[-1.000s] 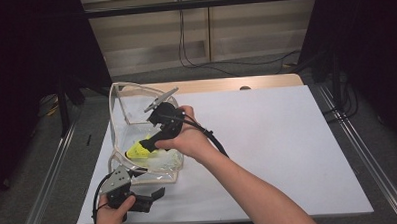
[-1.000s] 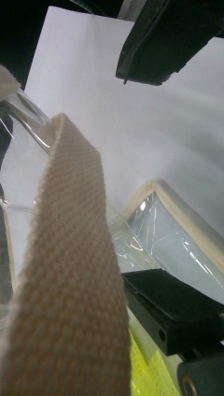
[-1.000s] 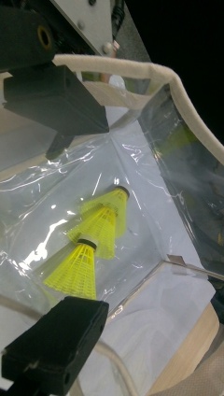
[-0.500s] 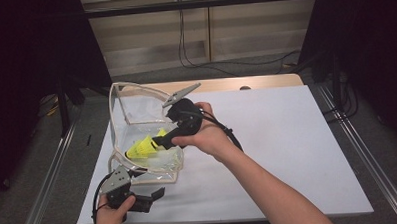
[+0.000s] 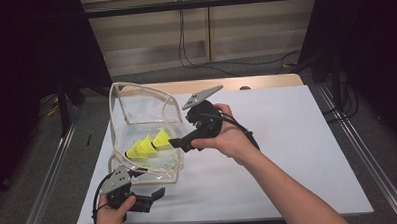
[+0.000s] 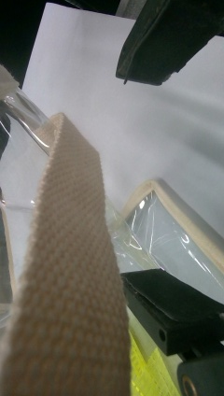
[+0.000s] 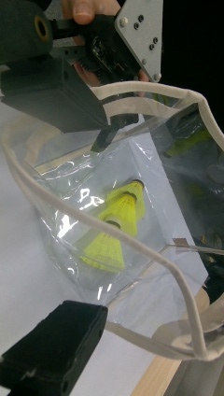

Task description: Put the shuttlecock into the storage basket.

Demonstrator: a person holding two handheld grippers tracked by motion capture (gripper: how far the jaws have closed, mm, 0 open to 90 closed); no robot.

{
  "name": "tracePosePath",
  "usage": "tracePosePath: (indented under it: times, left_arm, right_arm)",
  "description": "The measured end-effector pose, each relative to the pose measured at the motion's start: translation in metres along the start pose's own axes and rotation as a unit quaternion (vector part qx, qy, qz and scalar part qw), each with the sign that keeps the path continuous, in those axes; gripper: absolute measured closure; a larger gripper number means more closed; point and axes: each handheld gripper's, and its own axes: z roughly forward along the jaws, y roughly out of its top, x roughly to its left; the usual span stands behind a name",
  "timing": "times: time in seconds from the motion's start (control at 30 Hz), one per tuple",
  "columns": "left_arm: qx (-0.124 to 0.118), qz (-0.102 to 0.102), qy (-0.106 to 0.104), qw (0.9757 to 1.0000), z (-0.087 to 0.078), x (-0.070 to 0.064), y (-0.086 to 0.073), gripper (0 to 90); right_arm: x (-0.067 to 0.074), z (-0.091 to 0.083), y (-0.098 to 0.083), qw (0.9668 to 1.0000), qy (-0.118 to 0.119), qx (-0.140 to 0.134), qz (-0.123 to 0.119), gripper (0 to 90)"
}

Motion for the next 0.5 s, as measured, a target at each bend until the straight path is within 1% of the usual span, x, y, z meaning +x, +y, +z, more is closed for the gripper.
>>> tracePosePath:
  times: [0.1, 0.27, 0.3, 0.4, 0.5]
  left_arm:
    - [-0.001, -0.004, 0.001, 1.0, 0.001, -0.001, 0.0, 3.7]
    - [0.0, -0.004, 0.003, 1.0, 0.001, 0.0, -0.001, 3.7]
    - [0.0, -0.004, 0.0, 1.0, 0.001, 0.0, -0.001, 3.8]
    - [0.001, -0.004, 0.001, 1.0, 0.001, 0.0, 0.0, 3.8]
    - [0.0, -0.004, 0.001, 1.0, 0.001, 0.0, 0.0, 3.8]
  right_arm:
    - [-0.005, -0.004, -0.006, 1.0, -0.002, 0.0, 0.002, 9.0]
    - [-0.012, -0.01, -0.016, 1.0, -0.002, -0.004, 0.007, 8.6]
    - [-0.013, -0.01, -0.018, 0.9999, -0.003, -0.006, 0.01, 8.6]
    - [-0.016, -0.012, -0.023, 1.0, -0.003, -0.004, 0.008, 8.6]
    - [-0.019, -0.016, -0.028, 0.9999, -0.007, -0.011, 0.011, 8.6]
